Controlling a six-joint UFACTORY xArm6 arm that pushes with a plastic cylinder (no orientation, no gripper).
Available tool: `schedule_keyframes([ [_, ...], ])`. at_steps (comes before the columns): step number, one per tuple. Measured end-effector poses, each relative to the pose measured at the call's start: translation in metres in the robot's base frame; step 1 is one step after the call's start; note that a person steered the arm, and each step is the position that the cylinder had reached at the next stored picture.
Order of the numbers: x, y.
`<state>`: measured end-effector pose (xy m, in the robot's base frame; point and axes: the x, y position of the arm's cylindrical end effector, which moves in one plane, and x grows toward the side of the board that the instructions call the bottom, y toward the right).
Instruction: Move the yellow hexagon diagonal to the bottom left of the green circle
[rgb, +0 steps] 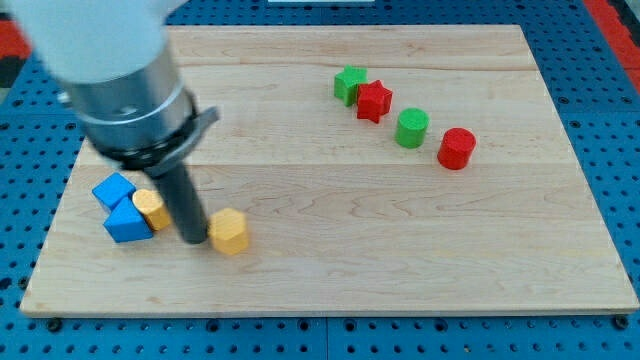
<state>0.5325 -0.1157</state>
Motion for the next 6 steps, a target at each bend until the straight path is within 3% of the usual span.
schedule_keyframes([
  [1, 0.011, 0.035],
  [2, 0.038, 0.007],
  [4, -0.012, 0.115],
  [6, -0.043, 0.151],
])
